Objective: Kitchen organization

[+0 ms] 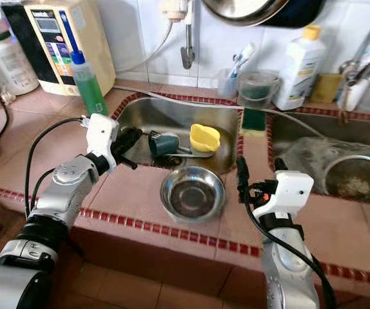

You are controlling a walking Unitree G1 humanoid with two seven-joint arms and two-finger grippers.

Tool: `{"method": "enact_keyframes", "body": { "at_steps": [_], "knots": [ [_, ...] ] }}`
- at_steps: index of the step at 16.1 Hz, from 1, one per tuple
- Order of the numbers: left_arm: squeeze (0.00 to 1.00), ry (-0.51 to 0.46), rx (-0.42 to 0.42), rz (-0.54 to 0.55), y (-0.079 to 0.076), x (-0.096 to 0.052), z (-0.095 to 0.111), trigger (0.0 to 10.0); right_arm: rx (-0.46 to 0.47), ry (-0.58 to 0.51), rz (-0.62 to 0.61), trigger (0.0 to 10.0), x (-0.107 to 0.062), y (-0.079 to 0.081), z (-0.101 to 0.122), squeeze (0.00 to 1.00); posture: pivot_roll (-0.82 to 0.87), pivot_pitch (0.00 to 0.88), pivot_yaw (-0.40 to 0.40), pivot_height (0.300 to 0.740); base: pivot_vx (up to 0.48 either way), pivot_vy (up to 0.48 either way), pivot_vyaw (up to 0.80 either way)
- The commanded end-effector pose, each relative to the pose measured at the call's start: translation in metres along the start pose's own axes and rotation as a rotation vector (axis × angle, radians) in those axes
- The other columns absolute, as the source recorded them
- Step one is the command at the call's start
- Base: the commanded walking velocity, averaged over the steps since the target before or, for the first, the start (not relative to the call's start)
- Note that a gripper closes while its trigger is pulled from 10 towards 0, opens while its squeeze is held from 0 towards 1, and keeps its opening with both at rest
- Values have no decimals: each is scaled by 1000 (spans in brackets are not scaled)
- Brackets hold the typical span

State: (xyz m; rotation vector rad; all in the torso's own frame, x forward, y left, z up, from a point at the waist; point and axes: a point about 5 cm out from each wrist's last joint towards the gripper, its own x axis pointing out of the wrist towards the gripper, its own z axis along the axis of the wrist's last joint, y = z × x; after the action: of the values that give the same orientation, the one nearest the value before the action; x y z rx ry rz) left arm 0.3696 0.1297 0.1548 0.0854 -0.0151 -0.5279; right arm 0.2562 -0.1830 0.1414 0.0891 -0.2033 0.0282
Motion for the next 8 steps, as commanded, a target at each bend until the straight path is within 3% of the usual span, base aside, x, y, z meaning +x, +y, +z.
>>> {"method": "enact_keyframes", "body": {
  "at_steps": [1, 6, 8],
  "knots": [
    [0, -23, 13, -10, -1, 4, 7, 10000, -3, 10, -5, 10000, 0, -2, -2, 0, -172, 0, 58, 740, 319, 0, 0],
    [0, -23, 6, -9, -1, 4, 6, 10000, -2, 11, 0, 10000, 0, -2, -3, 0, -172, 0, 53, 740, 313, 0, 0],
    [0, -36, -41, -13, -3, 5, 6, 10000, -5, 15, 0, 10000, -1, -3, -3, 0, -177, 0, 55, 740, 0, 0, 0]
  ]
}}
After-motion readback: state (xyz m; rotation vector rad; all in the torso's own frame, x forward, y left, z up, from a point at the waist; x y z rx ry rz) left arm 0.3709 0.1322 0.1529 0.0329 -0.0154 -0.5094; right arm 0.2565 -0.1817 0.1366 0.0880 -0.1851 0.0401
